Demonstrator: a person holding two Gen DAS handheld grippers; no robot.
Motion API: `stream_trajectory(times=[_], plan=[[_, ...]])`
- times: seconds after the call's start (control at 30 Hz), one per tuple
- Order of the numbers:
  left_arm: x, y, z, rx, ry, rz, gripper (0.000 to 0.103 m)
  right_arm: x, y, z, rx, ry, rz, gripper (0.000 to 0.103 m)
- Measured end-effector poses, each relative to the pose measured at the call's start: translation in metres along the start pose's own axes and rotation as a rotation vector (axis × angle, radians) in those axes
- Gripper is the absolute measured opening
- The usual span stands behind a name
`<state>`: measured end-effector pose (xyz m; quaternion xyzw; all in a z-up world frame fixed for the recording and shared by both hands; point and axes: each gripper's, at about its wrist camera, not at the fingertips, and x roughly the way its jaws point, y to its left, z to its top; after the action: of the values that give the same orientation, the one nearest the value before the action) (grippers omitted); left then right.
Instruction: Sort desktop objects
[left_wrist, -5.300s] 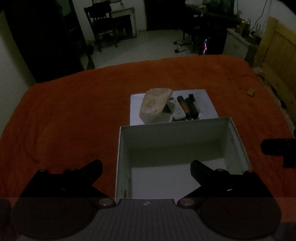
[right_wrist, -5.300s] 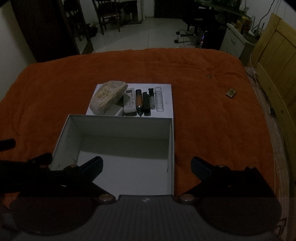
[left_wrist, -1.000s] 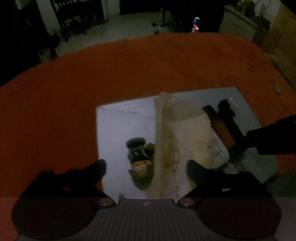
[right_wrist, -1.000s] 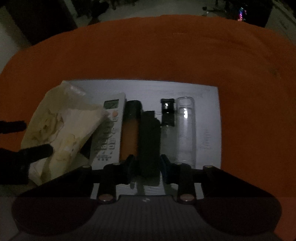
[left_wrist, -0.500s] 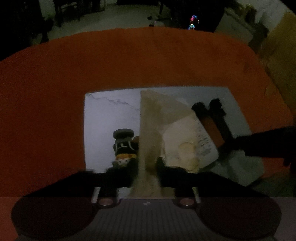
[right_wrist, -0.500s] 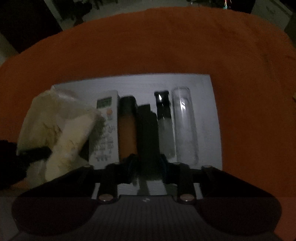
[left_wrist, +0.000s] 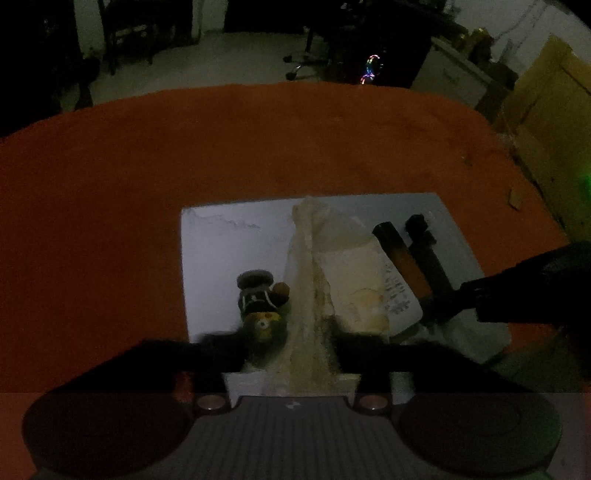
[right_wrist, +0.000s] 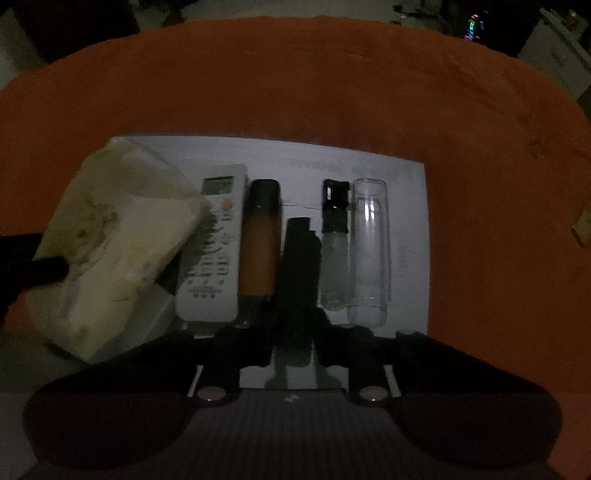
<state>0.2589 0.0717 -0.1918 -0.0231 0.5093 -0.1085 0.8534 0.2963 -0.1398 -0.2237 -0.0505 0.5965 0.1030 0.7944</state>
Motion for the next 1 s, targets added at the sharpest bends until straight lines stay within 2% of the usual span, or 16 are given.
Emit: stream_trajectory(times=[0.03, 0.17, 0.27, 0.33, 0.37, 0.47, 0.5, 0.57, 0.6, 0.63, 0.67, 0.7, 0.73, 0.87, 1.0], plan=[[0.001, -0.001, -0.001, -0.007, -0.004, 0.001, 0.076, 0.003, 0.0, 0.001, 0.002, 0.005, 0.002, 0.027], [0.01, -0.009, -0.003, 0.033, 0.025, 0.004, 0.076, 0.008, 0.002, 0.003, -0.009, 0.008, 0.002, 0.031], [0.014, -0.02, -0.004, 0.104, 0.038, 0.062, 0.077, 0.01, 0.001, 0.003, -0.002, 0.015, -0.011, 0.034], [0.016, -0.025, -0.004, 0.116, 0.038, 0.102, 0.077, 0.016, 0.003, 0.002, -0.01, 0.023, -0.037, 0.036], [0.018, -0.026, -0.004, 0.106, 0.04, 0.102, 0.077, 0.019, 0.004, 0.001, -0.014, 0.024, -0.045, 0.036], [0.022, -0.025, -0.001, 0.052, 0.06, 0.038, 0.077, 0.024, 0.007, -0.001, -0.015, 0.022, -0.049, 0.036], [0.025, -0.026, -0.001, 0.052, 0.063, 0.03, 0.077, 0.024, 0.007, 0.0, -0.005, 0.015, -0.043, 0.031], [0.03, -0.029, -0.001, 0.065, 0.073, 0.028, 0.057, 0.023, 0.005, 0.0, 0.011, 0.007, -0.033, 0.029], [0.032, -0.032, -0.001, 0.079, 0.084, 0.026, 0.026, 0.021, 0.005, -0.001, 0.015, 0.0, -0.032, 0.029], [0.031, -0.035, -0.001, 0.094, 0.092, 0.02, 0.021, 0.019, 0.006, -0.002, 0.012, -0.005, -0.029, 0.029], [0.031, -0.038, 0.0, 0.108, 0.1, 0.015, 0.019, 0.017, 0.006, -0.003, 0.01, -0.011, -0.025, 0.028], [0.03, -0.041, 0.0, 0.118, 0.101, 0.015, 0.012, 0.014, 0.006, -0.005, 0.005, -0.022, -0.02, 0.028], [0.027, -0.041, 0.0, 0.124, 0.092, 0.022, 0.008, 0.009, 0.006, -0.008, 0.0, -0.033, -0.014, 0.028], [0.018, -0.037, 0.001, 0.097, 0.05, 0.059, 0.006, -0.008, 0.001, -0.012, 0.013, -0.062, 0.017, 0.028], [0.004, -0.03, 0.006, 0.066, 0.002, 0.058, 0.004, -0.028, -0.007, -0.009, 0.048, -0.105, 0.057, 0.028]])
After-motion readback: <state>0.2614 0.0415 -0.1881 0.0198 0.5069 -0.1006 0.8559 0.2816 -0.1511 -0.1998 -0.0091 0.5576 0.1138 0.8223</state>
